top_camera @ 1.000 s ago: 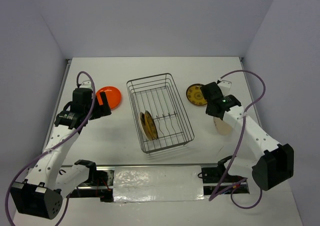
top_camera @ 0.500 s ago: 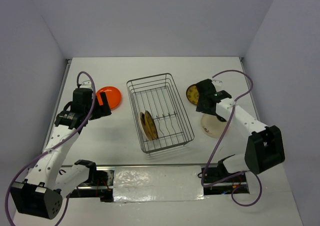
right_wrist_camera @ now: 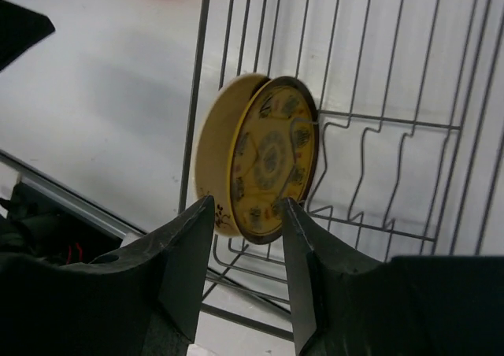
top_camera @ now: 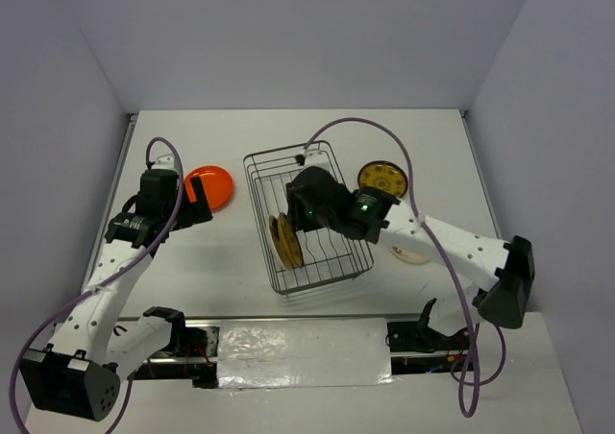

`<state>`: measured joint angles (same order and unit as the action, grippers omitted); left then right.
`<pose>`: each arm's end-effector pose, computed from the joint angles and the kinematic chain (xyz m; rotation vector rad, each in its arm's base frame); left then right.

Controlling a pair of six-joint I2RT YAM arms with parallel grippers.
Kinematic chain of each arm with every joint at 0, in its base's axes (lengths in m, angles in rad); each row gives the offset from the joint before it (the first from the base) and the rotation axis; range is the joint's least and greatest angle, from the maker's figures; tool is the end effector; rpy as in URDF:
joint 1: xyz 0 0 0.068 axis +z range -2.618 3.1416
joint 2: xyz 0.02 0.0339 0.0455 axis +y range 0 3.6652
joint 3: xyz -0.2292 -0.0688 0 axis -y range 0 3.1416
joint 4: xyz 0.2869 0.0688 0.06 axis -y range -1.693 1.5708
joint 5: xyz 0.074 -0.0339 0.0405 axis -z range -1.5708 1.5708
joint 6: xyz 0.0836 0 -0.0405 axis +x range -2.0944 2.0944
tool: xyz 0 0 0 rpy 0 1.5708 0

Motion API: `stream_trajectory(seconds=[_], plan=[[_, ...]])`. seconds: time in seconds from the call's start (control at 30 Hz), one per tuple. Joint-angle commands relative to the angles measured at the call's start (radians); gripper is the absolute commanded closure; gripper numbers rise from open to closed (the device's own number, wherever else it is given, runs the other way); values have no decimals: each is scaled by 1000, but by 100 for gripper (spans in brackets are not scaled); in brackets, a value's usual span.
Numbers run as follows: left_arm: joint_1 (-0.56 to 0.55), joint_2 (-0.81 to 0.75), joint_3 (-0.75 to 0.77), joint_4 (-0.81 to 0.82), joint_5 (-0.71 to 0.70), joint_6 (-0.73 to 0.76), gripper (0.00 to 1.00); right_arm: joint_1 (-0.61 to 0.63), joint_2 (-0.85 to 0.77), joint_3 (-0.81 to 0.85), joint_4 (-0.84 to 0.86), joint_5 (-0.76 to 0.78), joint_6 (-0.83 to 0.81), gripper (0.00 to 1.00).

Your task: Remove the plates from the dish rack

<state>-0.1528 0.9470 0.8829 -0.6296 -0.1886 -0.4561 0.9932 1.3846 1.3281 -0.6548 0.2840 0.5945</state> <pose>0.2952 -0.0296 0.2412 -0.4386 2.2092 -0.1133 0.2294 0.3091 0.2817 -0.3074 2.2813 0.5204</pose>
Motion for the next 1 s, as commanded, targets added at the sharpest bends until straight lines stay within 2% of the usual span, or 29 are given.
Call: stream_trajectory(seconds=[0.0,0.17,0.47,0.6,0.67,0.77,0.97], plan=[[-5,1,19,2,-20,-16,1,70,89,77,-80,90,73,54],[-5,-1,19,2,-20,-18,0,122,177,114,-91,95,83,57],[-5,3,21,4,-14,-13,0,119,280,115,-83,122,91,63],[-5,4,19,4,-12,-12,1,107,320,129,-71,115,77,71],[-5,1,19,4,-12,-12,0,107,329,140,-71,109,76,84],[-5,1,21,4,-14,-12,0,107,298,151,-57,81,79,93],[-5,3,21,2,-17,-13,1,125,142,212,-121,167,155,99]])
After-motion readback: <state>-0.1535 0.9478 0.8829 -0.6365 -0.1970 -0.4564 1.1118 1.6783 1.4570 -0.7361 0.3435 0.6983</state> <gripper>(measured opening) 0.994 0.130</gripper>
